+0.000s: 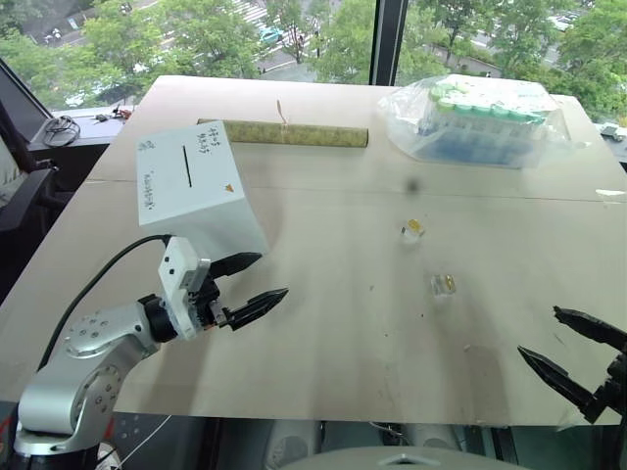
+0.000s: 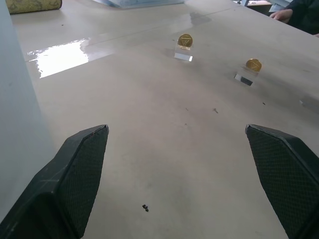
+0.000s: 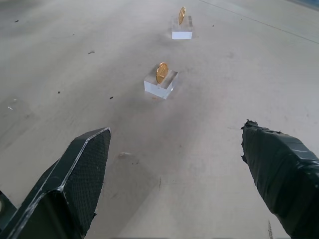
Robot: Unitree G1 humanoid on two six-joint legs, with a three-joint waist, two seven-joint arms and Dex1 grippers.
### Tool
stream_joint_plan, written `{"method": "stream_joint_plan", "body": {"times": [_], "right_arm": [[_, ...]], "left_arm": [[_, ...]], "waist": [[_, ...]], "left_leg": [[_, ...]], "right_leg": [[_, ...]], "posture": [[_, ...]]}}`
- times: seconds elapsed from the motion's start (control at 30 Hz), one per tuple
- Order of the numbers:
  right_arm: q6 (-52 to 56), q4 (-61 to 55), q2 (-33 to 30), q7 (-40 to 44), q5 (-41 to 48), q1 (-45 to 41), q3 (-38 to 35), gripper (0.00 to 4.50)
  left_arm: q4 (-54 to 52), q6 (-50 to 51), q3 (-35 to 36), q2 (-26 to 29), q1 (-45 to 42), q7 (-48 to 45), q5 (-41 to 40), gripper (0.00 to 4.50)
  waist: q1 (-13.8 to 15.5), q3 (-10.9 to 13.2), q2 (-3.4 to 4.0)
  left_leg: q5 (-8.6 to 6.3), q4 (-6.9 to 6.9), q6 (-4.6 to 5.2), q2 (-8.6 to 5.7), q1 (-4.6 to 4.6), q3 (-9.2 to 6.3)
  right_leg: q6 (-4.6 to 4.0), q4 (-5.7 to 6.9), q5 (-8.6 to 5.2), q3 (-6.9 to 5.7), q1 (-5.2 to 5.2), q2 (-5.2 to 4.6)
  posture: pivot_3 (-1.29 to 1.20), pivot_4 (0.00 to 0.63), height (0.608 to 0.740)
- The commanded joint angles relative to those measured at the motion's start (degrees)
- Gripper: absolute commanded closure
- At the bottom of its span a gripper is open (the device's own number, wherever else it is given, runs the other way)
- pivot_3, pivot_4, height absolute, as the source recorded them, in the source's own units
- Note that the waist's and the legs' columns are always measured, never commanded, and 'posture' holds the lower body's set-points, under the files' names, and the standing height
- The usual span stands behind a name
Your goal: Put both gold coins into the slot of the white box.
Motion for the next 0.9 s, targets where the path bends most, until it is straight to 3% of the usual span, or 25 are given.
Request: {"method": "stream_joint_plan", "body": {"times": [0.03,0.1,0.23,0.33,0.43,0.63,0.9], "right_arm": [[5.2,-4.8,-0.2,-8.2,-3.0,-3.3,4.2,0.04],[14.5,-10.5,-2.4,-18.1,-2.1,-8.8,10.0,0.04],[27.3,-11.9,-2.9,-29.1,3.0,-21.6,17.5,0.04],[34.0,-11.8,-2.0,-34.4,6.0,-28.7,21.7,0.86],[39.2,-12.1,-1.7,-38.4,6.2,-33.4,25.5,2.20],[46.7,-7.6,2.6,-44.3,6.2,-43.9,31.2,2.20],[51.4,-5.3,3.6,-46.3,3.3,-48.2,33.1,2.20]], "left_arm": [[-2.9,0.8,-2.5,0.3,-4.5,-0.2,-1.7,0.00],[-4.0,1.3,-6.9,0.3,-8.9,-1.9,-2.3,0.00],[-4.2,1.9,-10.4,1.0,-12.0,-4.8,-2.8,0.00],[-4.1,1.9,-11.8,0.9,-13.9,-6.0,-3.5,0.00],[-4.2,1.3,-12.7,1.4,-14.5,-7.8,-3.2,0.00],[-5.3,1.3,-14.6,2.0,-16.0,-9.2,-3.0,0.00],[-5.5,2.8,-14.5,1.9,-17.2,-7.5,-3.7,0.00]], "waist": [[0.0,0.0,-0.01],[0.1,0.0,-0.09],[-0.2,-0.1,0.03],[-0.1,-0.1,-0.04],[0.1,-0.1,-0.05],[-0.1,0.0,-0.07],[-0.1,0.0,-0.07]], "left_leg": [[0.00,0.00,0.00,0.00,0.00,0.00],[0.00,0.02,0.00,0.00,0.02,-0.02],[0.02,0.10,0.00,-0.04,0.10,0.09],[0.17,0.09,0.27,-0.10,0.01,0.06],[0.17,0.01,0.26,-0.28,-0.05,-0.06],[0.17,0.10,0.28,-0.33,-0.07,-0.03],[0.18,0.16,0.29,-0.34,-0.04,-0.05]], "right_leg": [[0.00,0.00,0.00,0.00,0.00,0.00],[0.00,0.00,0.00,-0.01,0.02,0.00],[-0.25,0.01,0.19,0.12,0.04,-0.02],[-0.46,0.00,0.31,0.17,-0.01,0.38],[-0.46,0.00,0.29,0.10,-0.02,0.44],[-0.27,0.00,0.19,0.15,-0.01,0.43],[-0.26,0.04,0.21,0.17,0.02,0.45]], "posture": [[0.00,0.150,0.740],[0.00,0.150,0.740],[0.00,0.150,0.740],[0.00,0.150,0.740],[0.00,0.150,0.740],[0.00,0.150,0.740],[0.00,0.150,0.740]]}}
